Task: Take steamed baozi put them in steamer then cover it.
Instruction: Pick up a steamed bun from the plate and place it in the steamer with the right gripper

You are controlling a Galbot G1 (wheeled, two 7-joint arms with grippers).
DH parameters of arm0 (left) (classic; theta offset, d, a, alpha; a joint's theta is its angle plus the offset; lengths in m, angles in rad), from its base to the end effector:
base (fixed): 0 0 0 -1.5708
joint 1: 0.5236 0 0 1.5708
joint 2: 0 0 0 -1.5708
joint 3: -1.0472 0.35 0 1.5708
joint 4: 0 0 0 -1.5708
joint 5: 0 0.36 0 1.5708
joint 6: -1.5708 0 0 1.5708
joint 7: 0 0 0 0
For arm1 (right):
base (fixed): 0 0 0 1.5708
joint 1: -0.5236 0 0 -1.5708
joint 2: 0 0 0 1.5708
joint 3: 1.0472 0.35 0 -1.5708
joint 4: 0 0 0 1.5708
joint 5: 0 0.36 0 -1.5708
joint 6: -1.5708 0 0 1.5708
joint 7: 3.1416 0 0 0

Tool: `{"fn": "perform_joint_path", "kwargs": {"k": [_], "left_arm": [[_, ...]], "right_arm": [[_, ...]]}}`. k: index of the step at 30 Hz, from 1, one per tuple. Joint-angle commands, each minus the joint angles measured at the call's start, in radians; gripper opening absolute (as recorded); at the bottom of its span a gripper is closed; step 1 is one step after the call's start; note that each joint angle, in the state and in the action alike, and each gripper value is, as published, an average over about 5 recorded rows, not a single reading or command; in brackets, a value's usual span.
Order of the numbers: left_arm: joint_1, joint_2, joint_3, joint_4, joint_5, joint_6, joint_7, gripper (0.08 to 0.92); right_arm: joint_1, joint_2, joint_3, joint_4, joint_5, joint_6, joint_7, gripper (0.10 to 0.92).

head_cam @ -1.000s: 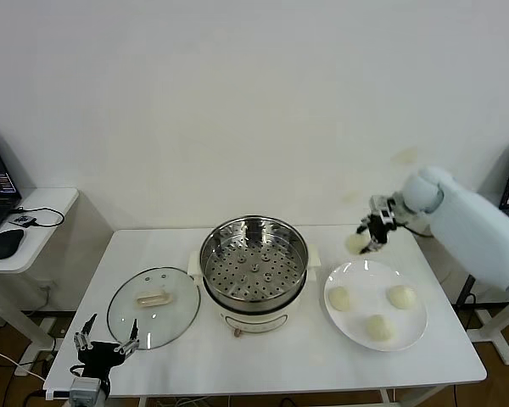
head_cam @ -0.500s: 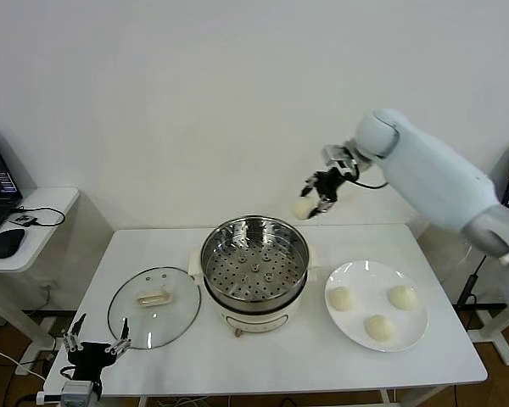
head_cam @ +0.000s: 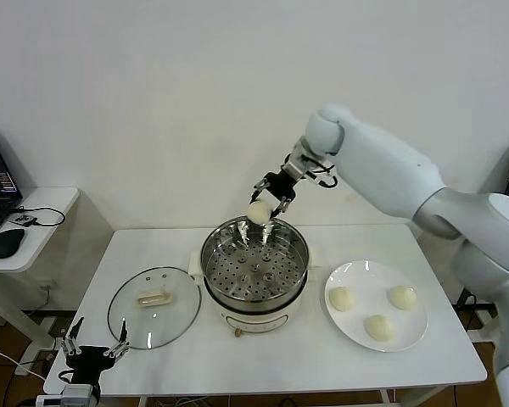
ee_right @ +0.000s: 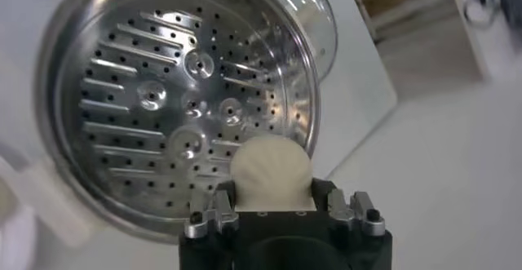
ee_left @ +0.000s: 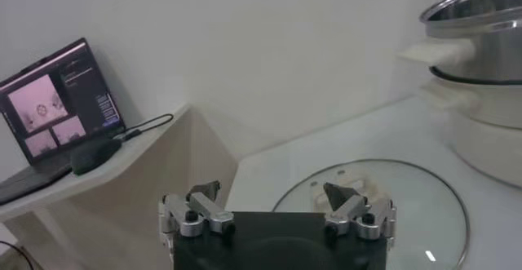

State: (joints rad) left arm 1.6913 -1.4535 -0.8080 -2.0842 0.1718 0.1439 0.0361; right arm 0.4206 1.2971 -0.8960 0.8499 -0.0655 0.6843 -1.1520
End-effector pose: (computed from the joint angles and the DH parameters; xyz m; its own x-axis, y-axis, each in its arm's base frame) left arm 0.1436 0.1076 -0.3100 -0.9501 -0.2079 0.2328 -0.0977 0.9065 0.4108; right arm 0.6388 0.0986 -0.0251 -0.1040 -0.4673 0.8780 -0.2978 -0.8276 -0.4757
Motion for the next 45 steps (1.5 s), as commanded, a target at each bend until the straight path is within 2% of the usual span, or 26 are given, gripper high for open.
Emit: {"fn": "perform_joint_path", "kwargs": {"k": [1, 10, 19, 31, 34, 40, 45], "left_arm": [[0.001, 0.0, -0.001, -0.001, 0.001, -0.001, -0.002, 0.823], [0.0, -0.002, -0.002, 0.001, -0.001, 0.0, -0.003, 0.823], [0.002, -0.004, -0.004, 0.014, -0.002, -0.001, -0.005, 0.823], [-0.004, -0.004, -0.001, 0.033, -0.002, -0.001, -0.005, 0.823], [-0.005, -0.004, 0.001, 0.036, -0.002, -0.001, -0.005, 0.823], [-0.005, -0.006, 0.001, 0.04, -0.002, -0.001, -0.004, 0.823], [-0.001, -0.01, 0.004, 0.038, 0.0, -0.001, -0.002, 0.823]], "right_arm": [[0.006, 0.043, -0.041, -0.011, -0.074, 0.145, 0.072, 0.577], [-0.052, 0.076, -0.059, -0.036, -0.178, 0.145, 0.074, 0.577], [-0.112, 0.15, 0.026, -0.153, -0.325, 0.146, 0.081, 0.577], [-0.146, 0.166, 0.06, -0.209, -0.353, 0.145, 0.061, 0.58], [-0.151, 0.17, 0.069, -0.226, -0.354, 0.145, 0.067, 0.618], [-0.148, 0.186, 0.075, -0.255, -0.346, 0.144, 0.091, 0.777], [-0.129, 0.174, 0.092, -0.248, -0.277, 0.13, 0.045, 0.821]]}}
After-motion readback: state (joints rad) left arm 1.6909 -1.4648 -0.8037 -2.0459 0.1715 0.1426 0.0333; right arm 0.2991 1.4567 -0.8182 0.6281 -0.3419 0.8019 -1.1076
